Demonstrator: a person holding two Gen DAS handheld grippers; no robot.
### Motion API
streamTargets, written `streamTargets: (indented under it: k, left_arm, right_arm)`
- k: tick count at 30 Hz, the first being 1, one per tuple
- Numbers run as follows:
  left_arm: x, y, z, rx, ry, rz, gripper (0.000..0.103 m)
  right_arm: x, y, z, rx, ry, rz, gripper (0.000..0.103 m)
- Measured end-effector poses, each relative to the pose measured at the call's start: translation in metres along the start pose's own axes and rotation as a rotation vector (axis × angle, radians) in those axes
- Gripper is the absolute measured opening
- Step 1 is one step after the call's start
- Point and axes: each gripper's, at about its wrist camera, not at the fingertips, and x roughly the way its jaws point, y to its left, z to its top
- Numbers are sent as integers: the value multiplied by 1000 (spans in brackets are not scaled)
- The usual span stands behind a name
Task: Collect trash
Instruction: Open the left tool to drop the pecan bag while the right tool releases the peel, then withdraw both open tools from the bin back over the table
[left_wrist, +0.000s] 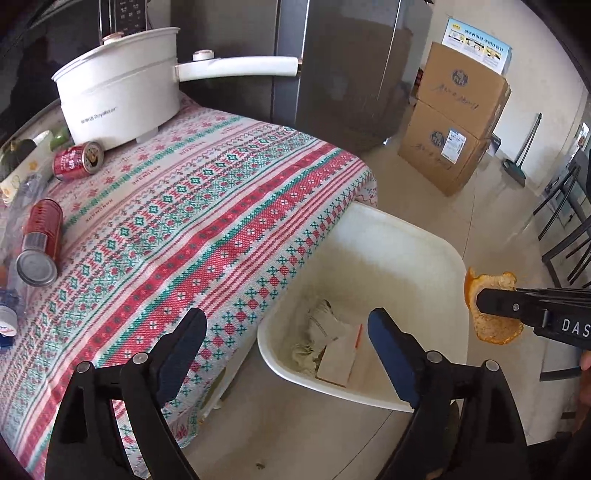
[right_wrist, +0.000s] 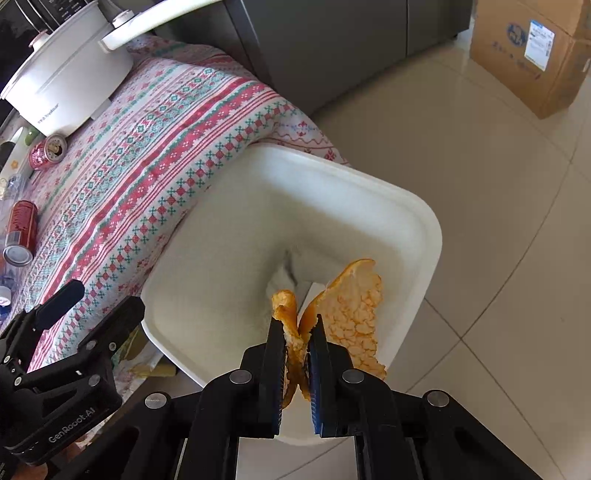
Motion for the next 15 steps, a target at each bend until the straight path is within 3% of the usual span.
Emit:
streamTargets:
  k: [5, 7, 8, 9, 15]
  left_arm:
    - [-10, 11, -3, -7, -2, 23, 101]
    - [-14, 16, -4, -11, -6, 34, 103]
    - [-16, 18, -5, -13, -5, 37, 103]
    - [-19, 21, -5, -15, -4, 39, 103]
    - [-39, 42, -11, -48, -10, 60, 103]
  right_arm:
    - [0, 2, 1, -5, -8, -12, 13]
    - [0, 1, 2, 8, -6, -27, 23]
    - [0, 0, 2, 21, -2, -24, 43]
    - [-1, -2, 2, 35, -4, -23, 55]
    - [-8, 8, 1, -3, -24, -24, 64]
